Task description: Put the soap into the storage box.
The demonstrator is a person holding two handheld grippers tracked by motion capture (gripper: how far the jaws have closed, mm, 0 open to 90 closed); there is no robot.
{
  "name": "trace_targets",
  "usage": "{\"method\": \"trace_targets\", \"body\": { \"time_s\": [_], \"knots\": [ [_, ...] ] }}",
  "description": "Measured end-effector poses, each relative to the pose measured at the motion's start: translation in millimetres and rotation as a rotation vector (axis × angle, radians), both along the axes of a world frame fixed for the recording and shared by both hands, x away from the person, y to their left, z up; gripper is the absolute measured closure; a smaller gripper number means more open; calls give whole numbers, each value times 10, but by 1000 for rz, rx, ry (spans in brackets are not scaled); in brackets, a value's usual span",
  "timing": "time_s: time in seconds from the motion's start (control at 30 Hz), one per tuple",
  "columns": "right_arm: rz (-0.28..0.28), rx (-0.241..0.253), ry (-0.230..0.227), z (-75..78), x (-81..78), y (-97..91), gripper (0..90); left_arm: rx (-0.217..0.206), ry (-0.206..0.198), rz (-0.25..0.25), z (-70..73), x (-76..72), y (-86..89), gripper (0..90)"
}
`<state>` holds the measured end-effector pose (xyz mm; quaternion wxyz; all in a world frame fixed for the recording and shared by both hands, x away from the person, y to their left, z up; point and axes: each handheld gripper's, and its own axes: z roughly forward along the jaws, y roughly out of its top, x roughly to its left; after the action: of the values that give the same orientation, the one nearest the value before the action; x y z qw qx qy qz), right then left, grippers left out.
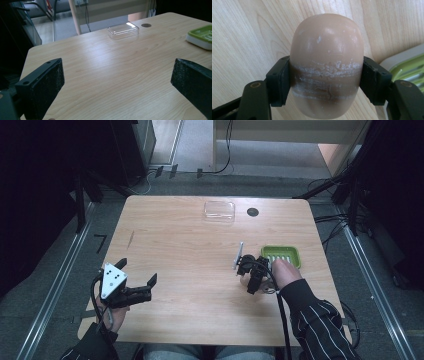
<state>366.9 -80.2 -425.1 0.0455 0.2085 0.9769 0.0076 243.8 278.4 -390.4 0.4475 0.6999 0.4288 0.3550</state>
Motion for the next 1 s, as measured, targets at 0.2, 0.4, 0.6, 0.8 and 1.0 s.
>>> {"method": "trace_targets", "body": {
  "time_s": [0.2,0.4,0.6,0.8,1.0],
  "knots": [
    [-14,5,1,36,30,-91,335,3,2,-6,0,13,-16,0],
    [-17,-3,-2,46,40,-184,336,5,5,-19,0,37,-44,0],
    [-28,-6,-9,74,63,-276,336,5,4,-24,-2,51,-64,0],
    [-22,-8,-11,104,88,-339,336,5,4,-25,-3,58,-76,0],
    [-26,-11,-17,123,110,-378,335,9,5,-29,-3,62,-82,0]
  ]
}}
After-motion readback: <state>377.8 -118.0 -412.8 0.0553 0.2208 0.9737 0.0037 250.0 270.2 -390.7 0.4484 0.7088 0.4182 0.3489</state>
